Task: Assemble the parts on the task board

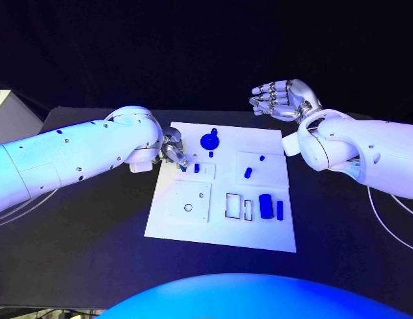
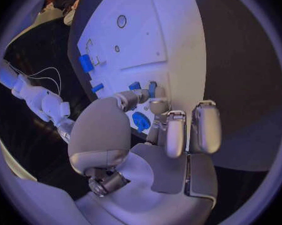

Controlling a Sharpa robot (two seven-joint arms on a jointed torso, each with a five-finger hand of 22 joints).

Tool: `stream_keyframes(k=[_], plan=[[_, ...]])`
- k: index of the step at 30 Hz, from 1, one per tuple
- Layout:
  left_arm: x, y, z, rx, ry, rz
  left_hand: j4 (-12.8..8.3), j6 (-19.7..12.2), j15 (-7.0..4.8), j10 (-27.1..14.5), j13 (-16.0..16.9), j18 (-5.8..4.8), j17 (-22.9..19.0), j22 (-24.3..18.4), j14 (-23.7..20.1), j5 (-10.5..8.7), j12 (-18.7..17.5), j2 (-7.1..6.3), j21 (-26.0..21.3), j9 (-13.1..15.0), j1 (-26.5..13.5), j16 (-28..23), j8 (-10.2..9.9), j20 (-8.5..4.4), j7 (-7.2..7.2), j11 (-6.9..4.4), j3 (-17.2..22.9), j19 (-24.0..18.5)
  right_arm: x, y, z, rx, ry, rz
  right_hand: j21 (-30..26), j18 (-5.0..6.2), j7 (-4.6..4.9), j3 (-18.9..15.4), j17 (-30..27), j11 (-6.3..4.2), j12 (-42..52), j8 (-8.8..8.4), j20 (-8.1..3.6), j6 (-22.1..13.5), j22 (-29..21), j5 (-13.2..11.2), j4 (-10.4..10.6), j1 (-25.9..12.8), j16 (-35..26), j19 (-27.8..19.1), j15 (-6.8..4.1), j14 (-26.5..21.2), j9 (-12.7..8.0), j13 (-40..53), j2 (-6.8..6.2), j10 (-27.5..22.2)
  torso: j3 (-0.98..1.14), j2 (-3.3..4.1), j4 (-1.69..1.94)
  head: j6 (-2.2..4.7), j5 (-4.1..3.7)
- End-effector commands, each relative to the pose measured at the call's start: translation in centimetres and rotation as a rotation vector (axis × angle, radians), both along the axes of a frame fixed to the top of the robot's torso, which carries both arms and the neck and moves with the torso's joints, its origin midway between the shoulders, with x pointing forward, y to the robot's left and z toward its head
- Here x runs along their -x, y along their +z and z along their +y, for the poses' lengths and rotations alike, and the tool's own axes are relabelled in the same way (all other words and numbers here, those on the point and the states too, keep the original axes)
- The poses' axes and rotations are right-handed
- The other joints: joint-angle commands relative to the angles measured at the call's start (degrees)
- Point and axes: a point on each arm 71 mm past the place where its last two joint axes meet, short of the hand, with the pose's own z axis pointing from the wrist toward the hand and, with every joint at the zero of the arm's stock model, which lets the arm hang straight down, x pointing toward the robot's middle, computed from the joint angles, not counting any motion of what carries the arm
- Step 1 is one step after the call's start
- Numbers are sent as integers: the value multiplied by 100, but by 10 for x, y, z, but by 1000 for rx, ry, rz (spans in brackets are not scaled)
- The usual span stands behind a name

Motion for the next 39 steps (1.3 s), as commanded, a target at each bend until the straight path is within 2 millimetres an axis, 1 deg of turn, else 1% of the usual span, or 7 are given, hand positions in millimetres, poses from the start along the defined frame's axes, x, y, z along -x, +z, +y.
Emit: stream_keyframes(k=[1,2,9,15,18,27,39], plan=[[5,-6,-5,-6,-26,34,-857,140,-30,51,20,-98,1474,72,585,34,19,-15,20,-7,-53,23,0,1,-112,-1,817,27,1,0,2,-2,20,-1,-17,67,419,-2,-5,-2,-20,-28,16,51,-5,40,-42,-76,-34,-9,-11,40,-9,-7,1,32,-6,0,6,0,-3],[5,-6,-5,-6,-27,33,-853,156,-34,74,62,-102,1482,88,588,36,37,-15,27,-13,-65,26,-1,-2,-118,-6,806,38,1,0,2,-2,20,-1,-17,67,419,-2,-5,-2,-20,-28,16,51,-5,40,-42,-76,-34,-9,-11,40,-9,-7,1,32,-6,0,4,0,-1],[6,-6,-5,-5,-25,28,-826,194,-45,108,89,-102,1491,89,590,28,40,-12,27,-41,-109,30,-13,-12,-135,-19,758,40,1,0,2,-2,21,0,-17,68,419,-2,-12,-2,-32,-31,17,55,-18,42,-46,-78,-40,-14,-10,44,-10,-7,0,40,-8,0,2,0,1],[6,-6,-6,1,-23,22,-777,227,-57,145,124,-105,1504,97,594,-8,36,1,27,-85,-165,36,-36,-25,-154,-33,647,47,1,0,2,-2,22,0,-17,68,419,-2,-12,-2,-32,-31,17,55,-18,42,-46,-78,-40,-14,-10,44,-10,-7,0,40,-7,1,8,0,-9],[6,-6,-6,2,-22,21,-763,237,-60,156,138,-107,1506,105,595,-18,37,4,29,-96,-179,37,-41,-28,-159,-37,611,52,1,0,2,-2,22,0,-17,68,419,-2,-12,-2,-32,-31,17,55,-18,42,-46,-78,-40,-14,-10,44,-10,-7,0,40,-7,0,4,0,-16],[6,-7,-6,5,-19,21,-670,272,-75,187,186,-107,1510,105,596,-65,22,1,23,-164,-257,39,-74,-44,-186,-54,380,54,1,0,1,-2,21,0,-17,68,420,-1,-17,-1,-38,-33,18,58,-25,43,-48,-80,-44,-17,-10,45,-11,-7,1,43,-2,3,1,0,-22],[6,-8,-5,-1,-18,28,-480,330,-95,204,250,-110,1510,116,596,-84,4,-64,18,-262,-395,39,-116,-63,-223,-79,-8,65,0,0,1,-1,21,1,-17,68,420,-1,-19,-1,-42,-34,18,59,-30,43,-49,-81,-47,-19,-9,46,-12,-7,1,45,-3,3,3,0,-21]])
